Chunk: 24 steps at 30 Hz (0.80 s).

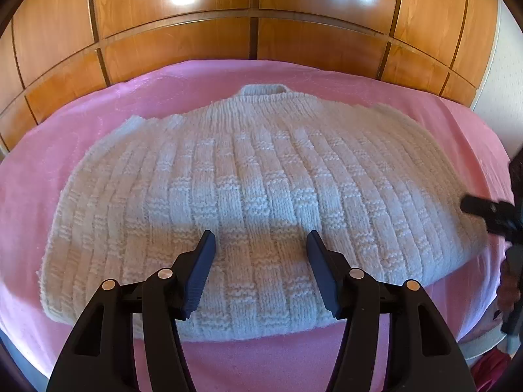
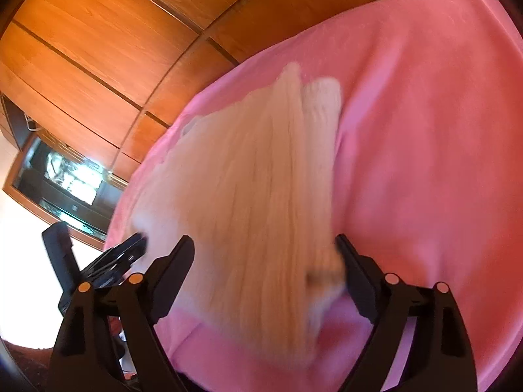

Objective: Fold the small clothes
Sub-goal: 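Lay the sweater back flat on the bed and open both grippers, then grasp the sweater's side edge with the right gripper and fold it over the body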

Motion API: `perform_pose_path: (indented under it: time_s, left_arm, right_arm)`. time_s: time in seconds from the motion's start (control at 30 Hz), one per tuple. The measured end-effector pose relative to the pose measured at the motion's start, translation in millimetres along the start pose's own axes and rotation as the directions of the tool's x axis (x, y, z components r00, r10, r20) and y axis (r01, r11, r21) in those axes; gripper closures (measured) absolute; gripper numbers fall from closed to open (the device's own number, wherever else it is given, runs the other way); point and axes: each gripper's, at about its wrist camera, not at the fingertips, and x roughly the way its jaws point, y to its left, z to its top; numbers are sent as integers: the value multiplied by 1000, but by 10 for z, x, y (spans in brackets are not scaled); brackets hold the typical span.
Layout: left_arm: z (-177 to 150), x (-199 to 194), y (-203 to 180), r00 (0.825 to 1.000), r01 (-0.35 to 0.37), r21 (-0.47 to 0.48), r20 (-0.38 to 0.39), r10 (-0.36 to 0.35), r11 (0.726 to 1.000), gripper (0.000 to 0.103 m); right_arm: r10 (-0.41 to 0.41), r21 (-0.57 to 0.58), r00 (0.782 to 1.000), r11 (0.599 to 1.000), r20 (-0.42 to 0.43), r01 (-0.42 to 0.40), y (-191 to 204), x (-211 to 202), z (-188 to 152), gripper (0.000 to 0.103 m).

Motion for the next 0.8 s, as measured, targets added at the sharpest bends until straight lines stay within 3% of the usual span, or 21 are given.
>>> perform_pose_path:
  time_s: [0.1,0.33,0.47,0.67,0.77,0.8]
  left_arm:
    - [-1,9,10,1000,1,-2,0,-1,1000,45]
    - [-4,-2,18,1000,4,-5,-3,-4,1000,45]
    - [-17,-24,27,1000,3,-8,-2,-3,1000,45]
    - [-22,-59,108,999,32,-38,-13,-33,999,45]
    - [-8,-119,206,995,101,-67,-11,-102,993,45]
    - [-3,-140,249,992,127,-76,-8,-128,989,52]
  right_arm:
    - [12,34,1000,999,15,-13,10,-70,-127,36]
    - [10,84,999,996,39,-13,4,-98,-216,53]
    - [12,104,1000,995,23,-14,-6,-89,-231,75]
    - [25,81,1000,996,-9,-24,132,-67,-197,79]
    - [34,96,999,995,-4,-34,159,-90,-164,80]
    - [50,98,999,994,1,-50,157,-111,-151,81]
